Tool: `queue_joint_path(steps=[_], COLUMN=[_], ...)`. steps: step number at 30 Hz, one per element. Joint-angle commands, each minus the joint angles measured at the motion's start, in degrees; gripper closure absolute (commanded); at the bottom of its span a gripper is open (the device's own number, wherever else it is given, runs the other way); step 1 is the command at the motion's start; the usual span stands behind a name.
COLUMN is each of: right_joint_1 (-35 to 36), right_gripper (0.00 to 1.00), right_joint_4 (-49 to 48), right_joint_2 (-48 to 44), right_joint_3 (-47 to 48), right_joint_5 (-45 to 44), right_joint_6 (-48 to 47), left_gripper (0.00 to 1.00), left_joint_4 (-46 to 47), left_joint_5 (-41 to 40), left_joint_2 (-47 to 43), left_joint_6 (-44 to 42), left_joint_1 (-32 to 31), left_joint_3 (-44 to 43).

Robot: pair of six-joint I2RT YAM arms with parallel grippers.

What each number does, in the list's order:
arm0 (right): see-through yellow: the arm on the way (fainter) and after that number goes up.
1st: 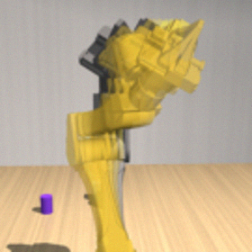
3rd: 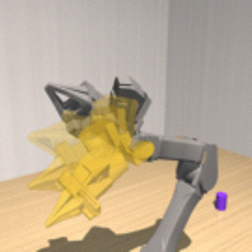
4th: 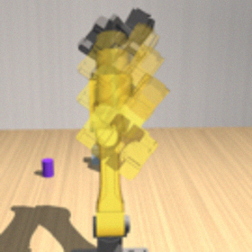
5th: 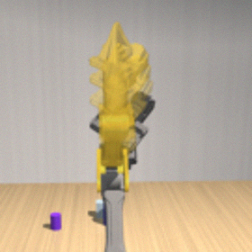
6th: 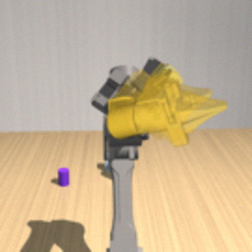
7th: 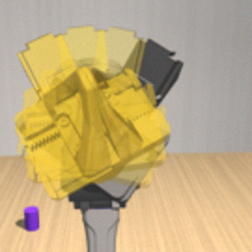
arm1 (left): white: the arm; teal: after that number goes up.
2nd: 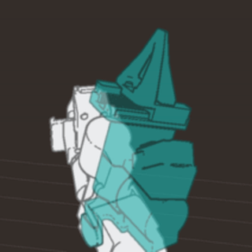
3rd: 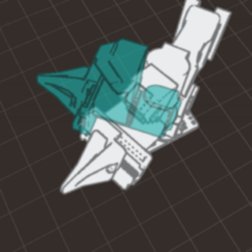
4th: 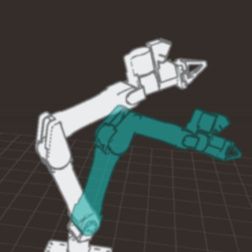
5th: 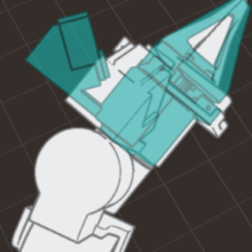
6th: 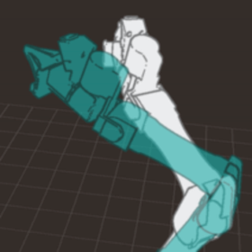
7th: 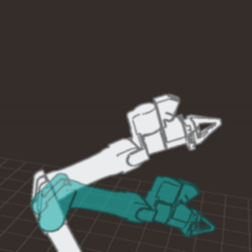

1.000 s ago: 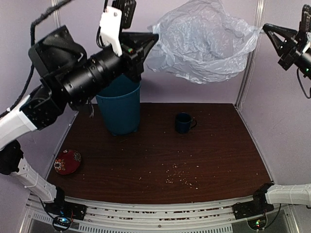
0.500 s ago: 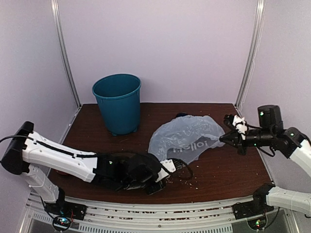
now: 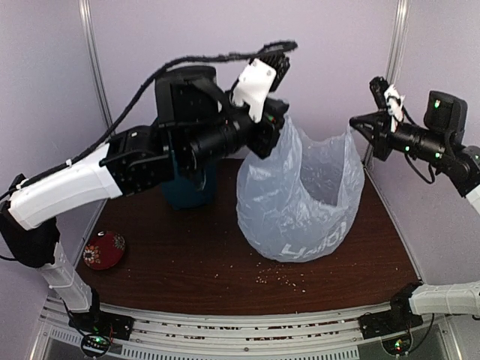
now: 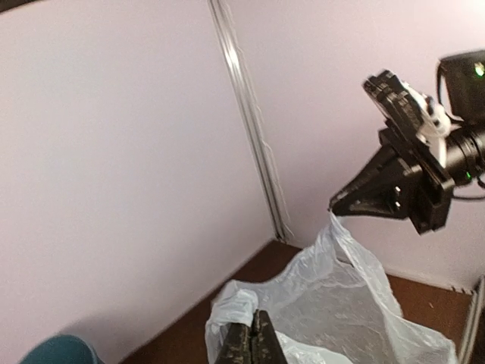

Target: Put the trash bags into the trash bin

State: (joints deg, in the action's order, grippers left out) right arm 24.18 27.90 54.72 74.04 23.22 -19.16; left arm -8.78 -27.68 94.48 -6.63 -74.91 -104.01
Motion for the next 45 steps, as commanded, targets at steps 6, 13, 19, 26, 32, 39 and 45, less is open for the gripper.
queue_joint_path(steps=[6, 13, 19, 26, 32, 39, 45], right_joint_1=[0.1, 0.0, 0.0, -2.1, -2.2, -2.5, -4.8], right_gripper=[1.0, 1.0, 1.0, 1.0, 1.0, 1.0, 1.0], right_joint_4=[-9.0, 0.2, 2.7, 13.8, 4.6, -13.8, -16.8], right_joint_2=[10.6, 3.2, -12.1, -20.6, -16.0, 0.0, 18.5], right_joint_3=[31.9, 27.0, -13.3, -32.7, -24.9, -16.7, 3.7], right_joint_5=[-7.0, 3.2, 5.5, 9.7, 15.4, -6.8, -16.2], right_joint_6=[0.6, -3.0, -6.6, -16.6, -5.5, 9.9, 12.3], left_gripper=[1.0, 1.0, 1.0, 1.0, 1.0, 1.0, 1.0], left_joint_4=[-3.1, 1.6, 8.5, 1.9, 4.1, 1.1, -16.1], left_joint_5=[-5.2, 4.0, 5.7, 11.8, 3.9, 13.5, 23.1], left_joint_2=[12.4, -3.5, -11.7, -5.3, -7.1, 0.8, 23.8], left_joint_6=[-17.9, -16.5, -1.3, 12.1, 12.2, 24.6, 26.0], left_joint_1=[-0.3, -5.8, -6.1, -11.1, -10.0, 8.4, 19.7], left_joint_3=[-37.1, -11.6, 34.0, 45.2, 42.1, 21.2, -22.2])
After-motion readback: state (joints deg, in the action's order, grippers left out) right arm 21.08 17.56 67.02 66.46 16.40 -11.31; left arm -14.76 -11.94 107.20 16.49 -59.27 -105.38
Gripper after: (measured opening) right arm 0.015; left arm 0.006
